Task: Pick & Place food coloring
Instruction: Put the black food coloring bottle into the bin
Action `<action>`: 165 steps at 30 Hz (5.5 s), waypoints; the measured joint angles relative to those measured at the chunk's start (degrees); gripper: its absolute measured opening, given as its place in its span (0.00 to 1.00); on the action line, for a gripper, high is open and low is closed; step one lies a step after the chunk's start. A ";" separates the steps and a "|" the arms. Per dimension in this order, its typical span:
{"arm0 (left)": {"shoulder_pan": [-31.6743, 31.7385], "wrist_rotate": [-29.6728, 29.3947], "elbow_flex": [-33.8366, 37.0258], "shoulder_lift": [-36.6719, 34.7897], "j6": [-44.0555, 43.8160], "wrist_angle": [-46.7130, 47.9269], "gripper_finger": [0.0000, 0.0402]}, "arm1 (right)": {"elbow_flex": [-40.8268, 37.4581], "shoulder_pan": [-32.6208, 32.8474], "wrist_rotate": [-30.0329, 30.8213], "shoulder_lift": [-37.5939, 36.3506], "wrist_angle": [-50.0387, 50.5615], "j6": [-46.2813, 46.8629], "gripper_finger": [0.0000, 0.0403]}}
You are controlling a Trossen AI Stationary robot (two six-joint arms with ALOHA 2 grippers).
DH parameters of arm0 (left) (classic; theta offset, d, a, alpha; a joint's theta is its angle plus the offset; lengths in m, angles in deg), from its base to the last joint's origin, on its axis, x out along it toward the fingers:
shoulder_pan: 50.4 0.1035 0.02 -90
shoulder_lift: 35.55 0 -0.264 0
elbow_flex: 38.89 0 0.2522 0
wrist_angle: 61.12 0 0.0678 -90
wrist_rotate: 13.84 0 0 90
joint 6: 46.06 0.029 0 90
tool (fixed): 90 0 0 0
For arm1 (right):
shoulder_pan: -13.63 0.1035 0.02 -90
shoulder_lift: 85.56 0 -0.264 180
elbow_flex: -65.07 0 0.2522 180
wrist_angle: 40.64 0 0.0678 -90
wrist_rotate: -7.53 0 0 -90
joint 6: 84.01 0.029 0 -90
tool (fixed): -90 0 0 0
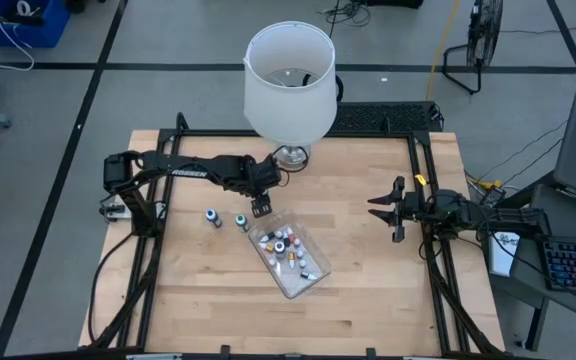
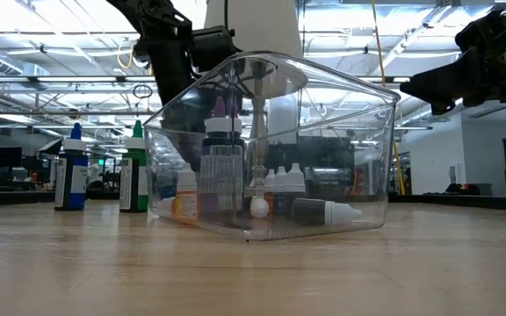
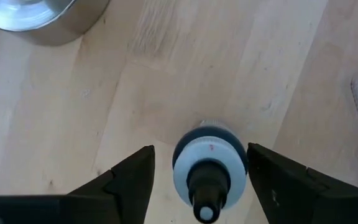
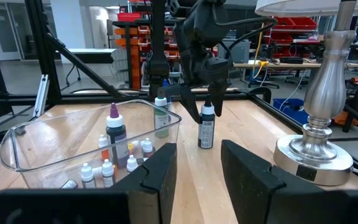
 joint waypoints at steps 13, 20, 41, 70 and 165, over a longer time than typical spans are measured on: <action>-1.22 -2.16 -0.04 -0.90 0.77 1.47 0.36 | -0.02 -0.01 0.01 0.00 0.00 0.00 0.28; -7.17 -4.30 -4.10 -6.65 -1.51 8.44 0.36 | -0.01 -0.01 0.02 0.02 -0.02 0.00 0.28; -24.61 -5.18 -19.89 -2.69 0.51 7.96 0.36 | 0.00 0.00 0.00 0.11 -0.04 -0.01 0.28; -15.50 -0.27 -19.94 11.85 2.31 7.38 0.36 | -0.02 -0.02 0.02 0.15 -0.24 -0.01 0.28; -15.61 -4.14 -19.03 11.50 -1.12 9.58 0.72 | 0.00 -0.02 0.02 0.13 -0.22 -0.01 0.28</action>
